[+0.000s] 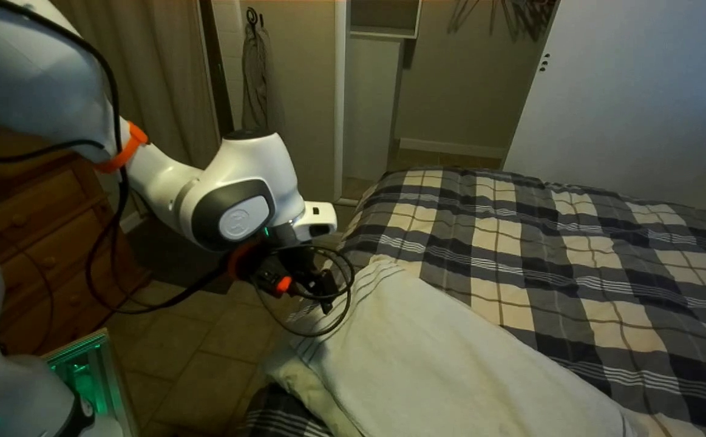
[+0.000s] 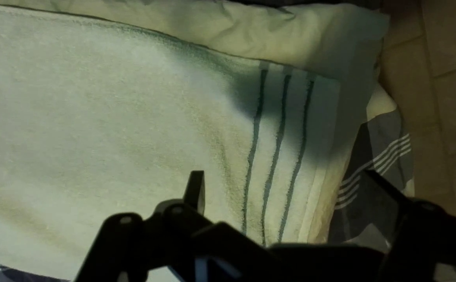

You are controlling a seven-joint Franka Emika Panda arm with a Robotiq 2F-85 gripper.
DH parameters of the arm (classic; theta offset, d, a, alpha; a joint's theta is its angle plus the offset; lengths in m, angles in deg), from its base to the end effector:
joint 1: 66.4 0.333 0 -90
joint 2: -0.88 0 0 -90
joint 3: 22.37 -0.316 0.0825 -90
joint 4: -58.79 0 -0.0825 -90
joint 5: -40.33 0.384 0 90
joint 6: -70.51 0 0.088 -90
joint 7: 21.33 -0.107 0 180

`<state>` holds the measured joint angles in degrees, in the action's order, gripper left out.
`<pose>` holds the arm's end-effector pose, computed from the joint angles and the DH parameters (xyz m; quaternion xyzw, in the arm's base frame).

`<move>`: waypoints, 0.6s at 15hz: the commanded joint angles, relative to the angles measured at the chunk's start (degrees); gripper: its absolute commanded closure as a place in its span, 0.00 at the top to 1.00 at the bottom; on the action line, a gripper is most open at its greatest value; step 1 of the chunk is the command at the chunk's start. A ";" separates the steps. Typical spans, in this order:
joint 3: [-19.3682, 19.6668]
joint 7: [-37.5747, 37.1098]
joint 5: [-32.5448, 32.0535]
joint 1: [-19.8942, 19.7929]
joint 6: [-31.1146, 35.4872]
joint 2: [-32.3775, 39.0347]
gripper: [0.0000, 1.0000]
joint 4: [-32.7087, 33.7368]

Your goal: Fold the towel into a triangle twice.

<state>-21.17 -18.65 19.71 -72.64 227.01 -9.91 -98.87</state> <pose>0.4018 -0.0386 0.2903 0.9862 0.1167 0.0752 0.0899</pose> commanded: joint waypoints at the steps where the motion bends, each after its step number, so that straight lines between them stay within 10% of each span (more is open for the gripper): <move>1: -0.01 -0.11 0.06 0.07 0.33 1.29 1.00 0.14; 9: -0.88 -2.20 -1.06 -0.13 0.02 2.12 1.00 0.76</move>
<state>-21.25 -18.89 19.63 -72.68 227.49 -8.96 -98.55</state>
